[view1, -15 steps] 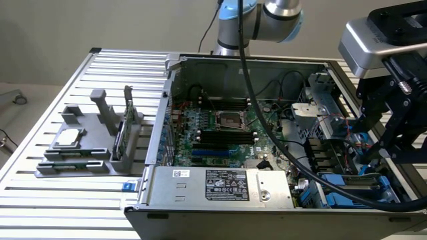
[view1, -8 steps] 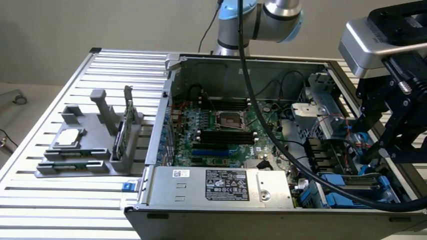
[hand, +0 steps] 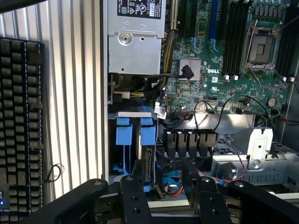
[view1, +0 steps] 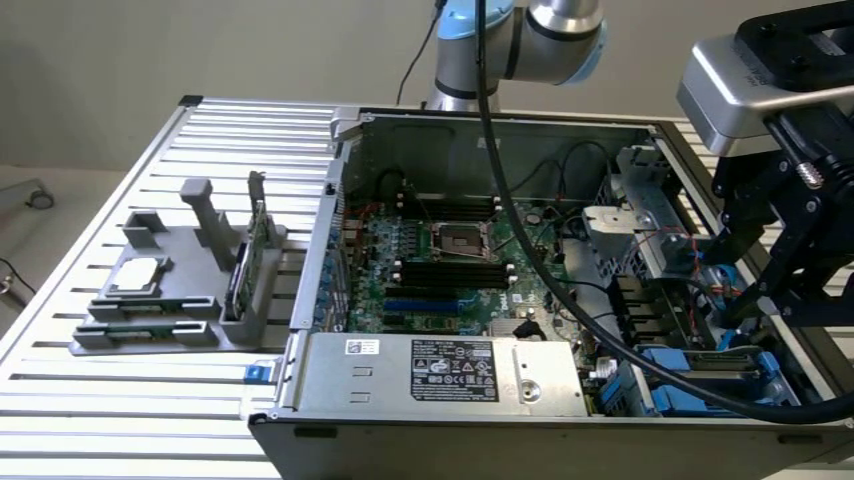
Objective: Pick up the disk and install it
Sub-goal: 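Insert the first disk wire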
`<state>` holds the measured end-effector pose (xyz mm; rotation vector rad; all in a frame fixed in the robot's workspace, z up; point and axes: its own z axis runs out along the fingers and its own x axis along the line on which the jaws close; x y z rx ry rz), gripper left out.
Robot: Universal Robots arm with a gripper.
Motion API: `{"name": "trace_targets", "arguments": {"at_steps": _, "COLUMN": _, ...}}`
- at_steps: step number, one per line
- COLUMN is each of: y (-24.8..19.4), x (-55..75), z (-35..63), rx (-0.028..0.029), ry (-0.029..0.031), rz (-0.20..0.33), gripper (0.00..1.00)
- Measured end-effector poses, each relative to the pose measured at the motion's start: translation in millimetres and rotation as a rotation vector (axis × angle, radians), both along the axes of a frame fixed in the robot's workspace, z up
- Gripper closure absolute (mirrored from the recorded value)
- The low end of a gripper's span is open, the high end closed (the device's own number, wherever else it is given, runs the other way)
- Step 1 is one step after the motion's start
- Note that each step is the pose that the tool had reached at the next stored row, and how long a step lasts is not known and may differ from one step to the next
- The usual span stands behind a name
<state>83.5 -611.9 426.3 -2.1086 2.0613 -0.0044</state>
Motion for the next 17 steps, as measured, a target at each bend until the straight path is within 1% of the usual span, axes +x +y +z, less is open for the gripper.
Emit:
{"name": "trace_targets", "arguments": {"at_steps": 6, "y": 0.0, "x": 2.2, "z": -0.7, "rx": 0.0004, "ry": 0.0000, "rz": -0.007, "gripper": 0.54}}
{"name": "trace_targets", "arguments": {"at_steps": 7, "y": 0.0, "x": 2.9, "z": -1.3, "rx": 0.0007, "ry": 0.0000, "rz": -0.013, "gripper": 0.56}}
{"name": "trace_targets", "arguments": {"at_steps": 8, "y": 0.0, "x": 3.7, "z": -2.0, "rx": 0.0010, "ry": 0.0000, "rz": -0.019, "gripper": 0.56}}
{"name": "trace_targets", "arguments": {"at_steps": 10, "y": 0.0, "x": 5.8, "z": -3.8, "rx": 0.0013, "ry": 0.0000, "rz": -0.030, "gripper": 0.69}}
{"name": "trace_targets", "arguments": {"at_steps": 12, "y": 0.0, "x": 8.7, "z": -5.9, "rx": 0.0015, "ry": 0.0000, "rz": -0.038, "gripper": 0.69}}
{"name": "trace_targets", "arguments": {"at_steps": 13, "y": 0.0, "x": 10.4, "z": -6.9, "rx": 0.0016, "ry": 0.0000, "rz": -0.041, "gripper": 0.76}}
{"name": "trace_targets", "arguments": {"at_steps": 17, "y": 0.0, "x": 16.8, "z": -11.7, "rx": 0.0021, "ry": 0.0000, "rz": -0.053, "gripper": 0.76}}
